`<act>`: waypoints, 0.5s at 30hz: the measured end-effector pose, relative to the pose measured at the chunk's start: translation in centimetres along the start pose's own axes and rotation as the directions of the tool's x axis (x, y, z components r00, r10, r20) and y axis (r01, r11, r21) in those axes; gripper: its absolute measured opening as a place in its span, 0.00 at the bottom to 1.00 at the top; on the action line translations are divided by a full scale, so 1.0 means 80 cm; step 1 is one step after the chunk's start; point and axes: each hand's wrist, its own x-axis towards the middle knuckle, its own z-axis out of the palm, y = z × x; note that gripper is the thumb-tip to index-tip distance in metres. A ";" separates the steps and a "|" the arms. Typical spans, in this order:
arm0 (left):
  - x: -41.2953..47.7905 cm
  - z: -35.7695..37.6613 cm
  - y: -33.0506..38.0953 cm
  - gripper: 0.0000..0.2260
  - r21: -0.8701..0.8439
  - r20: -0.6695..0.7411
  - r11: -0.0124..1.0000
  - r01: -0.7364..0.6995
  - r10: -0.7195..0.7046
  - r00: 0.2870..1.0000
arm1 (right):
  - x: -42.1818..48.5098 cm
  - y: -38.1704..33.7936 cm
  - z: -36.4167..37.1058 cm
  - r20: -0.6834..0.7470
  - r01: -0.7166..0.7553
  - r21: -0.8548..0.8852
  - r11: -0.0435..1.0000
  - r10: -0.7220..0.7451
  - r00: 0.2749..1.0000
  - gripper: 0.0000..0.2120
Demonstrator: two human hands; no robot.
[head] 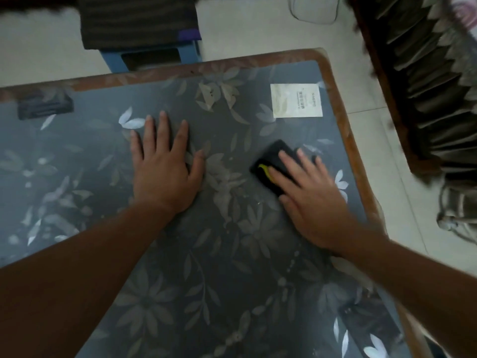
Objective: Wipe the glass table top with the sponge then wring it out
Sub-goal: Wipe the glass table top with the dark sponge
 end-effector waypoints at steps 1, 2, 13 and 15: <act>0.000 0.000 0.000 0.30 -0.002 -0.004 1.000 -0.001 0.001 1.000 | 0.014 0.019 -0.004 -0.023 -0.058 -0.001 0.998 0.058 0.998 0.26; 0.001 0.000 0.000 0.30 -0.001 -0.003 1.000 -0.004 0.004 1.000 | 0.035 0.037 -0.010 -0.059 -0.185 0.024 0.982 0.186 0.981 0.26; -0.001 -0.004 -0.001 0.31 -0.015 0.019 1.000 -0.016 0.016 1.000 | -0.043 -0.016 0.009 -0.028 -0.067 -0.004 0.998 0.067 0.997 0.26; 0.000 -0.002 -0.002 0.31 -0.018 0.017 1.000 -0.017 0.017 1.000 | 0.003 0.020 -0.005 -0.078 -0.352 0.069 0.934 0.356 0.931 0.27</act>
